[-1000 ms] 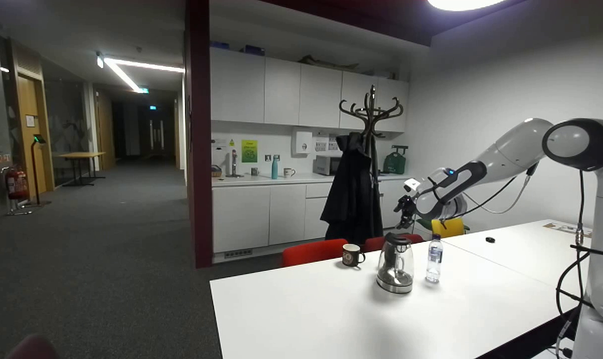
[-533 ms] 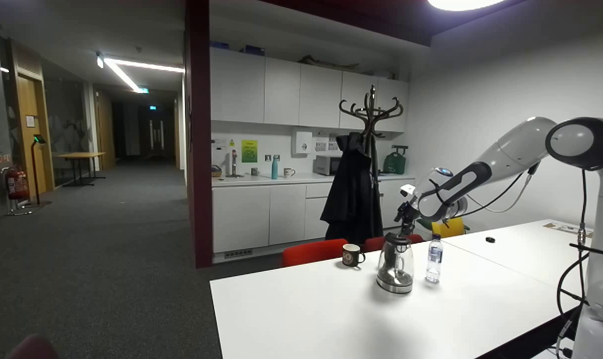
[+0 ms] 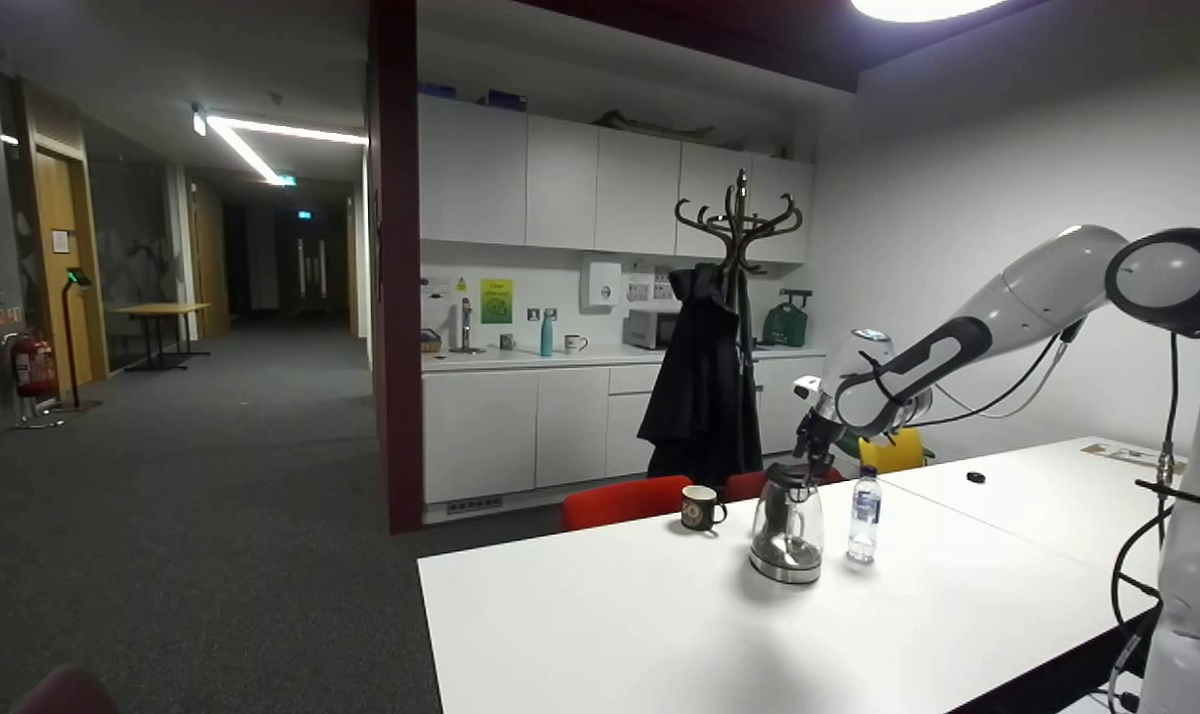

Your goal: Open the kettle

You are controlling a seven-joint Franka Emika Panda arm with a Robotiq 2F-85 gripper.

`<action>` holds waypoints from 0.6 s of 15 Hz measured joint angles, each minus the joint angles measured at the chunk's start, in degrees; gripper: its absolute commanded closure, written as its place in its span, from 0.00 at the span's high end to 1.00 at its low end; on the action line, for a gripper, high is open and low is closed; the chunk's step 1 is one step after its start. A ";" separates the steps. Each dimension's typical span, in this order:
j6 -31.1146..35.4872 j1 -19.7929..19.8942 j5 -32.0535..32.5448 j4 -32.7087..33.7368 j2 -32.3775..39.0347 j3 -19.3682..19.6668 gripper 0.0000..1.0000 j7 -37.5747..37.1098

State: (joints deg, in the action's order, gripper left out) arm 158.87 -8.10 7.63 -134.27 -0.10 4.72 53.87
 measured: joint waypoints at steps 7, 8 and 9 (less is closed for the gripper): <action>-2.33 0.62 -9.46 -2.14 -3.98 -3.82 1.00 -6.11; -2.22 0.63 -9.62 -2.61 -4.75 -3.98 1.00 -9.12; -2.17 0.65 -9.60 -3.13 -5.58 -4.09 1.00 -12.37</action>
State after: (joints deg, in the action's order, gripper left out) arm 156.70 -7.45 -1.97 -137.40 -5.68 0.63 41.50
